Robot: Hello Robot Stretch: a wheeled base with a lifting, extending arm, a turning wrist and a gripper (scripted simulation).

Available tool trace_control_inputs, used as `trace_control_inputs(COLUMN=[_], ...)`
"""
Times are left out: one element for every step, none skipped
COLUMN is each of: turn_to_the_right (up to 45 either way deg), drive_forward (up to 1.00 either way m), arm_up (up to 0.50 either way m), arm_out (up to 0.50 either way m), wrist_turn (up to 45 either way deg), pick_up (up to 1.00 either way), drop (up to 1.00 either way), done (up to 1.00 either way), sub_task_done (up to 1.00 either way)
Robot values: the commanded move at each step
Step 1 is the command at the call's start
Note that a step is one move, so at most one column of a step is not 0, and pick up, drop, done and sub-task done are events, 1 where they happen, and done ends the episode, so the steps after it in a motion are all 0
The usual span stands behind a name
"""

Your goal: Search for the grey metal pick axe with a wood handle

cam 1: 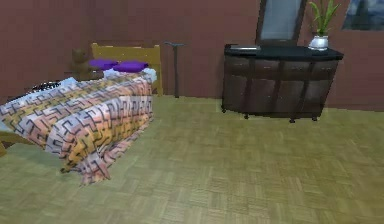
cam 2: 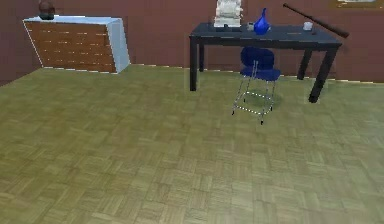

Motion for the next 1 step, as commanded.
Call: trace_control_inputs(turn_to_the_right=[0.0], drive_forward=[1.0], arm_up=[0.0], arm_out=[0.0], wrist_turn=[0.0], pick_up=[0.0], drop=[0.0], done=[0.0], sub_task_done=[0.0])
